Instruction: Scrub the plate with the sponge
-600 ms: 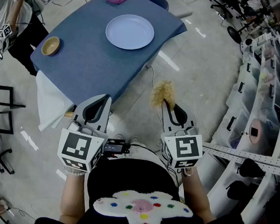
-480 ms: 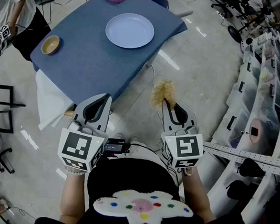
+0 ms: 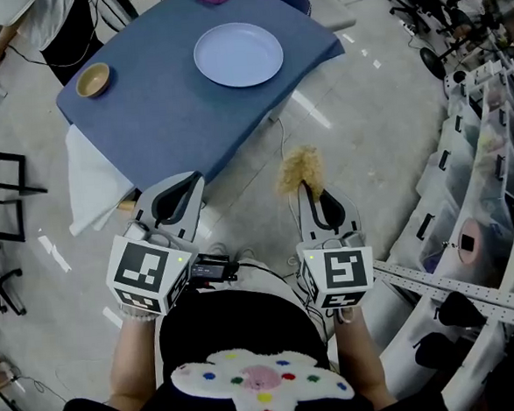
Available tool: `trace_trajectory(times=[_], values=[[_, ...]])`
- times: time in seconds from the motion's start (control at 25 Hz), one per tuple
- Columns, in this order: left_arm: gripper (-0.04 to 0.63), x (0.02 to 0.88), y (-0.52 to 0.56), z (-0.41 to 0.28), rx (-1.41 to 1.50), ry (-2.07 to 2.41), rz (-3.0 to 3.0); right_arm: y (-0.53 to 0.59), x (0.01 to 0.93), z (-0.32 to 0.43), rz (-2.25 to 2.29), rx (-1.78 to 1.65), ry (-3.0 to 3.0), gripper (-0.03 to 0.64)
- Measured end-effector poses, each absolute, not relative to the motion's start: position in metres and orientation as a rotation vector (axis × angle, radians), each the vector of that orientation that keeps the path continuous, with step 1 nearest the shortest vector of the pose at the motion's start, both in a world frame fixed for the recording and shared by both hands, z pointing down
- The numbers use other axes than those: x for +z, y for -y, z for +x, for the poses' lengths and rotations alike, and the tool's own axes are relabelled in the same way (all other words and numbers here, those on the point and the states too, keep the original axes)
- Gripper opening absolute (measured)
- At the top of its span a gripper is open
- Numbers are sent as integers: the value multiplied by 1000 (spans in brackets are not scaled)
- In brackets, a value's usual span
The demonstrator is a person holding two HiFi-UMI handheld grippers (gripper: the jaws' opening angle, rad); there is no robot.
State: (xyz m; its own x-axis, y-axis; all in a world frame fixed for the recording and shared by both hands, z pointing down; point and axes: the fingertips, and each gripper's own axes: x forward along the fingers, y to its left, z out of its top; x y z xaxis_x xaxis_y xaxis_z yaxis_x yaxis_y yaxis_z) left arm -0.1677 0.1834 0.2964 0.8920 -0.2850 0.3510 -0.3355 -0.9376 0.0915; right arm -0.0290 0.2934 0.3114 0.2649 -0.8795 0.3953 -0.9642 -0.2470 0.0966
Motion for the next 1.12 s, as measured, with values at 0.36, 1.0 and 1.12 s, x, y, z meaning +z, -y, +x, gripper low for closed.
trace_trajectory(times=[0.36, 1.0, 1.12], values=[[107, 291, -182, -161, 473, 519, 2897, -295, 311, -23, 2243, 396, 1700, 42], [114, 283, -215, -154, 463, 628, 2901, -331, 312, -7, 2232, 367, 1760, 43], [114, 284, -223, -150, 453, 634, 2900, -340, 313, -2, 2233, 356, 1760, 43]])
